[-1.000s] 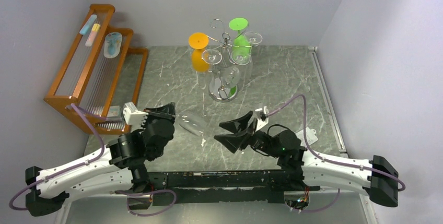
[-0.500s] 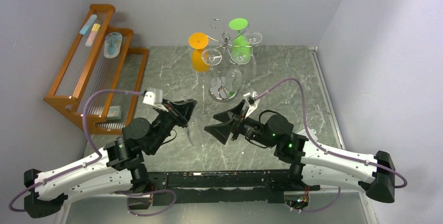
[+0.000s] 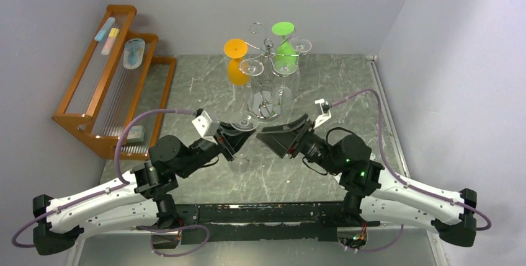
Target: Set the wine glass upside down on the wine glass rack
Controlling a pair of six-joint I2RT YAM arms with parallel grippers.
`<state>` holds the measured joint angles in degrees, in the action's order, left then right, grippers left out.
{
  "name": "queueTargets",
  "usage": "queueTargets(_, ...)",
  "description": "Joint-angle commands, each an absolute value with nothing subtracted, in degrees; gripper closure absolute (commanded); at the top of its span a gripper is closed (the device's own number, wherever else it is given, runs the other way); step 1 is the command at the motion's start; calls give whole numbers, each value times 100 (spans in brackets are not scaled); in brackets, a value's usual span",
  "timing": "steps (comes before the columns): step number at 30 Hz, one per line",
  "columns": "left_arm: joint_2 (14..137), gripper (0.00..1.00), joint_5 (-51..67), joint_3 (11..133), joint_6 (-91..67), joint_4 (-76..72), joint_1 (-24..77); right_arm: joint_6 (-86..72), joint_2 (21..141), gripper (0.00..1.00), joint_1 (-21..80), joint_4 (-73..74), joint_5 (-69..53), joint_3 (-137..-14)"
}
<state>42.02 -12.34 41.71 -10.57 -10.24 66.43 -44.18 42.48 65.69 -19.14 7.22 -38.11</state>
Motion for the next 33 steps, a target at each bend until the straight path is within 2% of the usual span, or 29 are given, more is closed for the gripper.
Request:
queueTargets(1, 4185, 95, -545, 4088, -269, -1861, 6636, -5810, 4416, 37, 6575, -599, 1419, -4425)
queueTargets(13, 4064, 95, -447, 3656, -70, -2355, 6636, -7195, 4580, 43, 6583, -520, 1162, -4474)
queueTargets(22, 3831, 95, -302, 3405, 515, -2294, 6636, -7765, 5058, 68, 6567, -19, 871, -4729)
queueTargets(27, 3650, 95, -221, 3281, 643, -2174, 6636, -8010, 5068, 77, 6558, -199, 891, -4494)
queueTargets(29, 3569, 95, -226, 3204, 623, -2140, 6635, -8027, 5090, 89, 6557, -512, 855, -4347)
queueTargets(31, 3508, 90, -355, 3165, 525, -2045, 6634, -8067, 5161, 100, 6563, -807, 791, -4245)
queueTargets(33, 3459, 71, -713, 3220, 230, -1772, 6636, -8130, 5215, 100, 6553, -922, 798, -4188)
